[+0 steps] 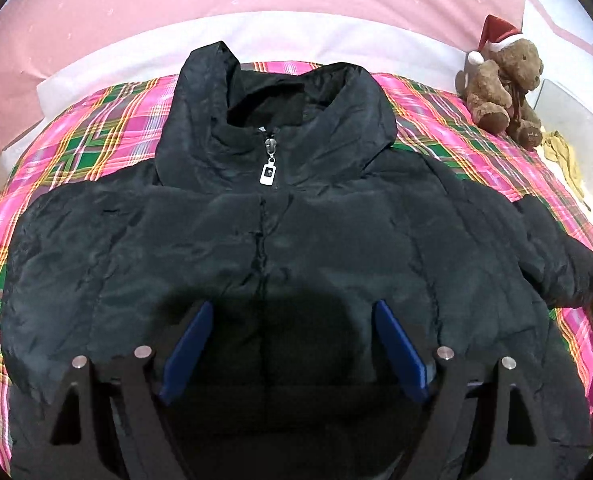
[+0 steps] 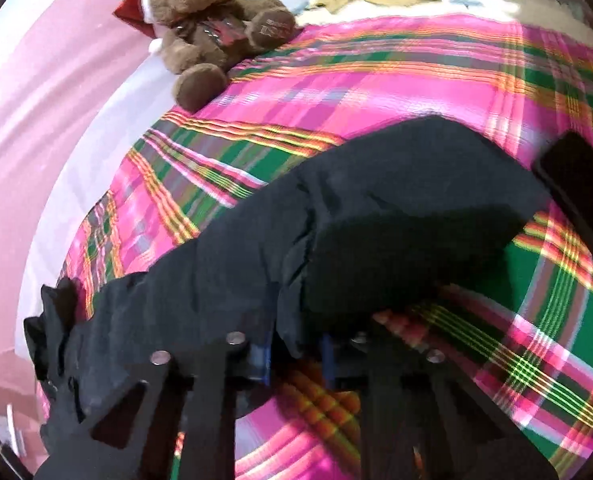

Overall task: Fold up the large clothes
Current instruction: 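Grasp the other sleeve with the right tool and fold it across the body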

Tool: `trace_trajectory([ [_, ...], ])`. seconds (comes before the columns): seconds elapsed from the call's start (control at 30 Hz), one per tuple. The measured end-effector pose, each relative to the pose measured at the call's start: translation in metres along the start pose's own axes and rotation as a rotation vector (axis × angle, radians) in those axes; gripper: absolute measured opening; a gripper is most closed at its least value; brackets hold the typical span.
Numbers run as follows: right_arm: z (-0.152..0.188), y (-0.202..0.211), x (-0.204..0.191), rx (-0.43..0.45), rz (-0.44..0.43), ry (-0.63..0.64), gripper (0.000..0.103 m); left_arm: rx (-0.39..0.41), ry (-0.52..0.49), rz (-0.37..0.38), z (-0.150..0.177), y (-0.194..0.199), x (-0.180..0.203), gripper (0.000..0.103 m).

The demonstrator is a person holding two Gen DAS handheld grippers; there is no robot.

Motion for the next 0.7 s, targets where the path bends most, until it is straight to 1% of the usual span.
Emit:
trace_trajectory([
  [0.2,-0.012,0.068,-0.047,0.126,-0.072,0.103,0.013,0.008,0.010,0.006,-0.005,0.014,0.001,0.085],
  [0.3,-0.012,0.111,-0.080,0.192,-0.132,0.170,0.013,0.030,0.020,0.007,-0.009,0.028,-0.001,0.085],
  [0.37,-0.006,0.140,-0.108,0.226,-0.181,0.227,0.013,0.043,0.021,0.008,-0.011,0.037,-0.003,0.085],
  [0.43,0.004,0.162,-0.137,0.247,-0.225,0.285,0.013,0.052,0.020,0.007,-0.012,0.045,-0.006,0.085],
  [0.5,0.024,0.187,-0.171,0.257,-0.283,0.361,0.013,0.063,0.021,0.005,-0.012,0.054,-0.011,0.085],
  [0.53,0.030,0.191,-0.181,0.256,-0.299,0.382,0.013,0.068,0.024,0.004,-0.010,0.057,-0.014,0.085],
  [0.6,0.056,0.206,-0.215,0.246,-0.351,0.460,0.013,0.077,0.033,0.002,-0.008,0.065,-0.021,0.085],
  [0.63,0.064,0.209,-0.223,0.240,-0.364,0.481,0.013,0.080,0.038,-0.001,-0.007,0.069,-0.026,0.085],
  [0.7,0.091,0.210,-0.251,0.218,-0.390,0.548,0.013,0.085,0.048,-0.011,-0.004,0.075,-0.036,0.085],
])
Point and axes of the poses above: each gripper's, at about its wrist camera, not at the fingertips, and y roughly against the way its jaws point, x to its right, z to its underside, the point moved 9 cm from there along -y, roughly the way its jaws point, and after that the axes turned 14 degrees about z, right-handed, at the moved point
